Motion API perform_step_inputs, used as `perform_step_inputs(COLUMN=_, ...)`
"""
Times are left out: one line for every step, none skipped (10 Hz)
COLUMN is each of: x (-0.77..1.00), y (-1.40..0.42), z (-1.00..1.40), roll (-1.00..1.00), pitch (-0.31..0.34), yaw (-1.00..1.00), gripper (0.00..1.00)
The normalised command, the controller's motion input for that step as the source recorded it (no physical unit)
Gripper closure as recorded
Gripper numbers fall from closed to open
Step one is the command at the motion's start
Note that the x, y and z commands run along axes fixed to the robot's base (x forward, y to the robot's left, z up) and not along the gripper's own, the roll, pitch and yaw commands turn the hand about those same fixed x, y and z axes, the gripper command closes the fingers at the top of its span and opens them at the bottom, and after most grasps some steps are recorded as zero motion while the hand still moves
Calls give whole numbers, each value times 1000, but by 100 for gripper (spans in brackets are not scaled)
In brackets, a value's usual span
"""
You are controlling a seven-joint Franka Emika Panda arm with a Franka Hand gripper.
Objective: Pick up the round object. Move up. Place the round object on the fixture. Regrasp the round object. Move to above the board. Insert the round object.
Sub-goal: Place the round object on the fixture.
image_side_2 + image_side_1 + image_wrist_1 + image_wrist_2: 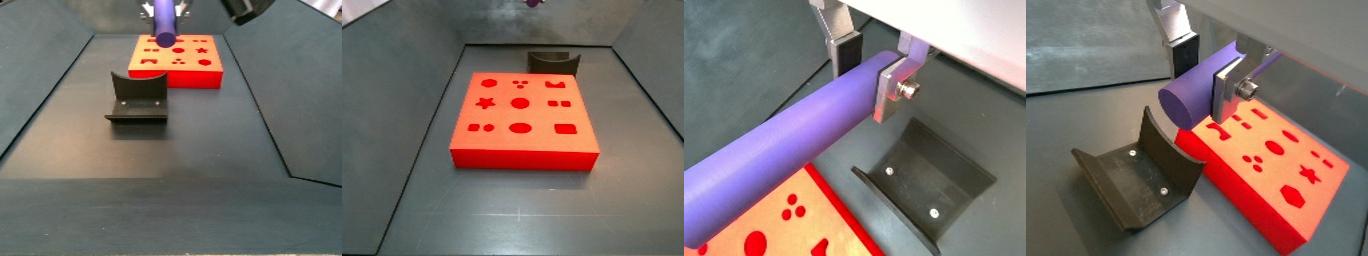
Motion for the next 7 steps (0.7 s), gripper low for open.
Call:
perform_step_inputs(x=787, y=44, z=-19, roll=-216, pitch=106, yaw=-96, gripper=100)
perform_step_inputs(x=732, y=45, z=-15, roll=-192, pitch=92, yaw=-97, gripper=100)
perform_step_inputs(x=596, y=46, z=-16, roll=-172, pitch=79, yaw=-86, gripper=100)
perform_step_inputs(x=545, y=45, z=-13, roll=-169, pitch=79, yaw=-82, gripper=100)
perform_step_inputs(x=453, y=43, z=-12, roll=-166, pitch=80, yaw=-72, gripper=100)
perform_step_inputs(x=390, y=43, z=-15, roll=-161, pitch=79, yaw=-64, gripper=100)
perform_step_inputs(x=306, y=39, z=-10, roll=-161, pitch=85, yaw=-56, gripper=100)
